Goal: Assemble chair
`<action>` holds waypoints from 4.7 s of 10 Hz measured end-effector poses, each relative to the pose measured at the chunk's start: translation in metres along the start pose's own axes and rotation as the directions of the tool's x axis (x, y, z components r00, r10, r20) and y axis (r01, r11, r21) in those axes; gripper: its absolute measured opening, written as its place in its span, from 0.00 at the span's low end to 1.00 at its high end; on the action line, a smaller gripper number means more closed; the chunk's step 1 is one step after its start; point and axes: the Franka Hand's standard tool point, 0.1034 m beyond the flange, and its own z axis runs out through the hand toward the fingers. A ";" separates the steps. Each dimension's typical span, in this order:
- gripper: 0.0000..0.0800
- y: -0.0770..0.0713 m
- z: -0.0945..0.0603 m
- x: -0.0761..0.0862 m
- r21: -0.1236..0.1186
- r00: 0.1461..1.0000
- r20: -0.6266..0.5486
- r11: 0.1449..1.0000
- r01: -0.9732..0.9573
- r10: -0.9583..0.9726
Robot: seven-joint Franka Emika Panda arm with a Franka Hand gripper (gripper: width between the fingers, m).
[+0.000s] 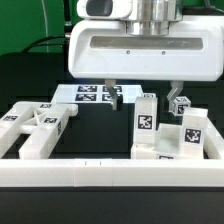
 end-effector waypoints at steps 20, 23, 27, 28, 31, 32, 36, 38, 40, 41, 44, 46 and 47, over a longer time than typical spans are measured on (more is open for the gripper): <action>0.46 -0.012 0.003 -0.002 0.041 0.531 0.051 0.530 -0.847 0.846; 0.79 -0.013 0.003 -0.002 0.046 0.673 0.042 0.672 -0.739 0.738; 0.81 -0.015 0.003 -0.002 0.053 0.895 0.022 0.893 -0.446 0.446; 0.81 -0.015 0.003 -0.002 0.051 0.931 0.015 0.929 -0.366 0.365; 0.81 -0.014 0.003 -0.002 0.049 0.990 0.002 0.989 -0.139 0.139; 0.81 -0.014 0.003 -0.002 0.048 0.997 -0.001 0.996 -0.076 0.076; 0.81 -0.012 0.003 -0.002 0.019 0.978 -0.007 0.978 0.209 -0.209; 0.79 -0.011 0.003 -0.002 0.013 0.964 -0.007 0.964 0.266 -0.266; 0.58 -0.010 0.003 -0.002 0.013 0.964 -0.007 0.964 0.265 -0.265; 0.36 -0.010 0.004 -0.002 0.013 0.964 -0.007 0.964 0.265 -0.265; 0.36 -0.009 0.004 -0.001 0.014 0.973 -0.006 0.973 0.229 -0.229; 0.36 -0.008 0.005 0.001 0.024 1.000 -0.003 1.000 -0.006 0.006; 0.36 -0.008 0.005 0.002 0.024 0.995 -0.002 0.995 -0.097 0.097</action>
Offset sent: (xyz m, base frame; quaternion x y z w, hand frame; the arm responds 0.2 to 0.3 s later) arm 0.0000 0.0000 0.0000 0.0000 0.0000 0.0000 1.0000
